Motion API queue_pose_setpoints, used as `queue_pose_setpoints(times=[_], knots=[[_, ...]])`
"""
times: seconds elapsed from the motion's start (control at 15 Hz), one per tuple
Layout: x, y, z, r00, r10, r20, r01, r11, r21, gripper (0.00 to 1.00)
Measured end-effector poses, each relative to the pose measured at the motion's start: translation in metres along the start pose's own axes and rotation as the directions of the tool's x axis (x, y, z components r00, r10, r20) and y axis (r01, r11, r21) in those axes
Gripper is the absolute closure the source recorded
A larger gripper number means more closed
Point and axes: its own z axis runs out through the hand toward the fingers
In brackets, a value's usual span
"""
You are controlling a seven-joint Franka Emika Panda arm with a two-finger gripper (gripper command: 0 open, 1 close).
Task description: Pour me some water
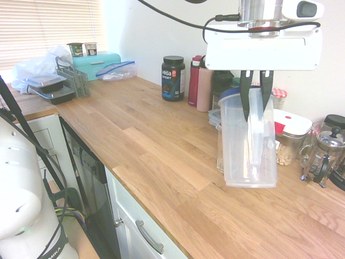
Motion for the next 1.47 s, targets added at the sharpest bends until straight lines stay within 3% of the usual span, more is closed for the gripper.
queue_pose_setpoints(times=[0.67, 1.47], knots=[[0.015, -0.048, 0.014, 0.987, -0.035, 0.155, 0.068, 0.974, -0.218, 1.0], [0.016, -0.055, 0.014, 0.984, -0.016, 0.176, 0.062, 0.964, -0.257, 1.0]])
